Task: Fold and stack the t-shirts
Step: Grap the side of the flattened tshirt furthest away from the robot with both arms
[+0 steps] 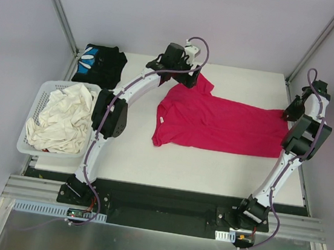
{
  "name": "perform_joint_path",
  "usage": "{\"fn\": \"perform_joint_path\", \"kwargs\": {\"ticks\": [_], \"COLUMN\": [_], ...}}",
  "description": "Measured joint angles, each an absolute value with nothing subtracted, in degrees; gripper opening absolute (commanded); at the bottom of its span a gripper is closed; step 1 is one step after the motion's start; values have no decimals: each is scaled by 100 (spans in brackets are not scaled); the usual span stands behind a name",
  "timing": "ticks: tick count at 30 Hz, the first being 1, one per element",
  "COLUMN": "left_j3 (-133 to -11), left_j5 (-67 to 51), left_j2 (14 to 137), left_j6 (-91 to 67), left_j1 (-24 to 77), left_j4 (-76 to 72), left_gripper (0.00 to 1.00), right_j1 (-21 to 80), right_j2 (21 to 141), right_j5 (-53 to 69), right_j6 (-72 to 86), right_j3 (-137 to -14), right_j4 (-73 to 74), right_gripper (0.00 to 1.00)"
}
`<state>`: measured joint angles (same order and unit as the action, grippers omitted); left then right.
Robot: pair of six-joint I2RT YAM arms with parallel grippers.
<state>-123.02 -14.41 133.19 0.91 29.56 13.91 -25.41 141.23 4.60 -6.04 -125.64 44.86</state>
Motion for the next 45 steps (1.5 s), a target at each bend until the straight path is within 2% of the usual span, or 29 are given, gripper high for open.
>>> {"fn": "perform_joint_path", "kwargs": {"ticks": [5,8,9,20,28,40,42,43,45], "left_j3": [-12296,-12291,-12283,-12053,-12556,-12018,-11957,-11911,-11821], "left_j5": [-1446,-1446,-1446,-1393,-1319,-1127,-1111,-1103,-1096], "left_j2": [13319,13319,13319,13312,13915,14178,14169,14145,14097], "left_j6": [89,89,89,97,43,-322,-368,-386,-421], "left_j1": [2956,2956,2956,2956,2915,2875,2875,2875,2875], "left_j4": [1391,1389,1387,1293,1232,1520,1507,1487,1437], "left_gripper": [86,87,87,89,75,77,76,76,76], "right_j1": [-2541,-2541,-2541,-2526,-2458,-2373,-2373,-2373,-2373], "right_j2": [14088,14094,14094,14077,13773,13509,13467,13437,13375], "right_j5": [440,405,384,368,366,366,370,370,373], "right_j6": [-604,-609,-609,-607,-541,-541,-541,-541,-515], "right_j3": [-12503,-12543,-12547,-12470,-11935,-11485,-11404,-11356,-11260], "right_j4": [4456,4521,4543,4534,4305,4202,4163,4147,4128], "right_gripper": [19,2,1,1,1,1,7,14,19]}}
